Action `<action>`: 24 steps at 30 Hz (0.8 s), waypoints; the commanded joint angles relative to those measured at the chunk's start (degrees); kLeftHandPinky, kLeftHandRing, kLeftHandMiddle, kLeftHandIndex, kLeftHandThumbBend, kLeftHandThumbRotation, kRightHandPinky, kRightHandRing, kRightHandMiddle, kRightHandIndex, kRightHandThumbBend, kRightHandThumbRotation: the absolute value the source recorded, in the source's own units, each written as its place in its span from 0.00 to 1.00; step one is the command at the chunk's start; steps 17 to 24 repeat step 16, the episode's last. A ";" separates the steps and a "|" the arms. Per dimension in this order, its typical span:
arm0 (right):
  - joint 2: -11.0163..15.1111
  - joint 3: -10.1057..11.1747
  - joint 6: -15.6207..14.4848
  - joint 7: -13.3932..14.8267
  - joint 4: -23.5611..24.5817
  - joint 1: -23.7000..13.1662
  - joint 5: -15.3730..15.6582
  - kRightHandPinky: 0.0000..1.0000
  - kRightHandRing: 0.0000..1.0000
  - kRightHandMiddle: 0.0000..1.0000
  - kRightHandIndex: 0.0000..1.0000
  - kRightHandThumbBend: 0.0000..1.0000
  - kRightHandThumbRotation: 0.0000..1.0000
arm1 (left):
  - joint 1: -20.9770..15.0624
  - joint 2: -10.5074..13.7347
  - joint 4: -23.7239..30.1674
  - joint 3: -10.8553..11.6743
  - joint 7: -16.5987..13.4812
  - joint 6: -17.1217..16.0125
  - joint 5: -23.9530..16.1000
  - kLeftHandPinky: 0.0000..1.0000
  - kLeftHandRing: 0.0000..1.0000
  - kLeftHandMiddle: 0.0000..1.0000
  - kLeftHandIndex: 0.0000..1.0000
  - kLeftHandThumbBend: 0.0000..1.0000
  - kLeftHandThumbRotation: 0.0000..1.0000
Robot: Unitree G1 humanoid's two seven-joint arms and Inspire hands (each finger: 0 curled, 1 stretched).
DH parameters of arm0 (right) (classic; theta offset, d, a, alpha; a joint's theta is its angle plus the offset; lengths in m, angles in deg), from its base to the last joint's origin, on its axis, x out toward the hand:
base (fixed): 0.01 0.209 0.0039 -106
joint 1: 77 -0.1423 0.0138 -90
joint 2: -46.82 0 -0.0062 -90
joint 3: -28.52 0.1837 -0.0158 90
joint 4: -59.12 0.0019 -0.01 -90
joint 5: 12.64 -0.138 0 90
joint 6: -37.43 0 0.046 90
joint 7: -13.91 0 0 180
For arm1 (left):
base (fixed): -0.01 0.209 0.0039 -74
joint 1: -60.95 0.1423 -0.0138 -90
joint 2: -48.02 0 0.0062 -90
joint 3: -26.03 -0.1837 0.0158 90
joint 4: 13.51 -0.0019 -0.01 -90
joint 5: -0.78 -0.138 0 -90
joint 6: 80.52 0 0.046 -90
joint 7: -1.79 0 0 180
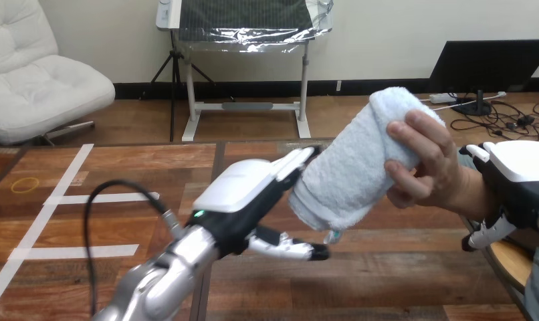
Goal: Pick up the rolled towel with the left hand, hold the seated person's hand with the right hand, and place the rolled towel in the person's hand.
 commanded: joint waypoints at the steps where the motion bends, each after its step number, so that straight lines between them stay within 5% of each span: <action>1: 2.67 3.20 0.24 -0.07 3.32 -0.26 -0.55 1.00 1.00 1.00 0.96 0.80 0.16 | 0.07 2.18 1.88 3.28 -2.47 -0.88 1.84 0.88 0.92 0.98 1.00 0.76 0.46; 16: 2.94 7.87 -0.47 -0.33 7.05 2.60 -1.03 0.96 1.00 0.99 0.94 0.79 0.13 | 3.60 5.00 0.11 6.91 -7.36 -2.47 3.98 0.83 0.90 0.96 1.00 0.75 0.48; 24: 2.94 7.87 -0.47 -0.33 7.05 2.60 -1.03 0.96 1.00 0.99 0.94 0.79 0.13 | 3.60 5.00 0.11 6.91 -7.36 -2.47 3.98 0.83 0.90 0.96 1.00 0.75 0.48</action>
